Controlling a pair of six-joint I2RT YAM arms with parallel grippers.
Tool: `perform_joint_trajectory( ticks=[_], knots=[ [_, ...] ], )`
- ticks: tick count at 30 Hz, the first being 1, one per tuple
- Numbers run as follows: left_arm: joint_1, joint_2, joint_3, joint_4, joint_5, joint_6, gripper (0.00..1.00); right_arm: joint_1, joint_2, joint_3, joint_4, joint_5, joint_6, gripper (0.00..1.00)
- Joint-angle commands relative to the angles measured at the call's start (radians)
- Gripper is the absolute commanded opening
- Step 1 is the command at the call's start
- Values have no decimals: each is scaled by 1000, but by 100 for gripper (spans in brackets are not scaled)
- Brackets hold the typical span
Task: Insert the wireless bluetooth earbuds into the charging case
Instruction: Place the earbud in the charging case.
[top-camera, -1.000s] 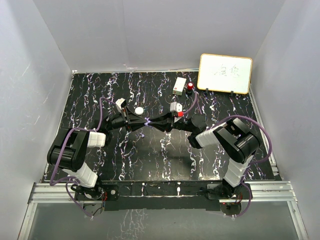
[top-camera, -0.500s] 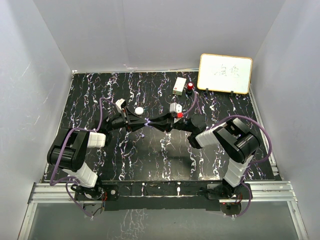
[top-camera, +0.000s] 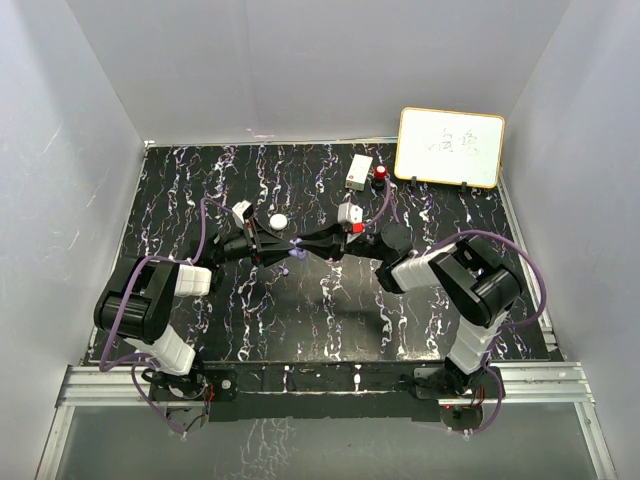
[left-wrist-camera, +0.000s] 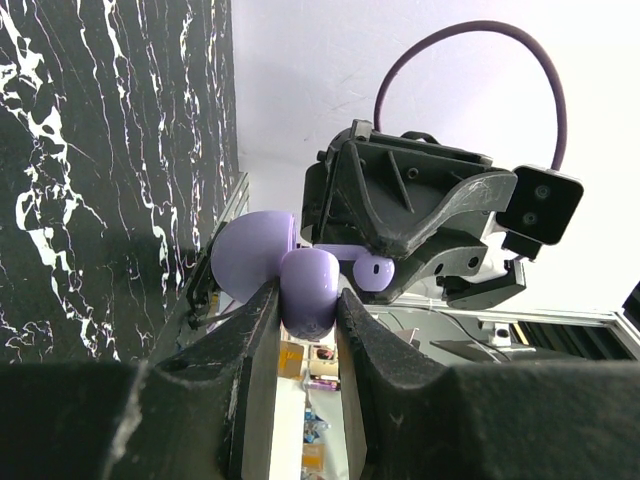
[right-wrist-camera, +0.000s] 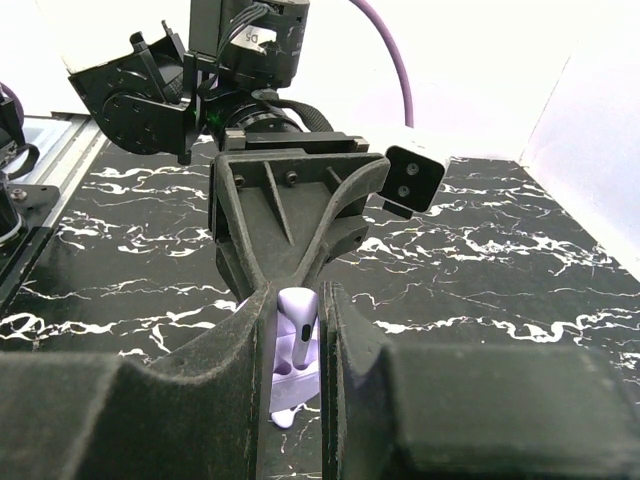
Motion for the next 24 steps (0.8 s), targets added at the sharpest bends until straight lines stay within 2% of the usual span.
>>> perform_joint_trajectory(
  ticks=[1, 9, 24],
  knots=[
    [-5, -34, 1, 7, 18, 18, 0, -6, -87, 46, -47, -14, -55, 0],
    [-5, -19, 21, 24, 16, 1, 0, -5, -156, 61, -237, -42, -158, 0],
    [-5, -24, 35, 24, 17, 0, 0, -7, -135, 57, -224, -123, -153, 0]
  ],
)
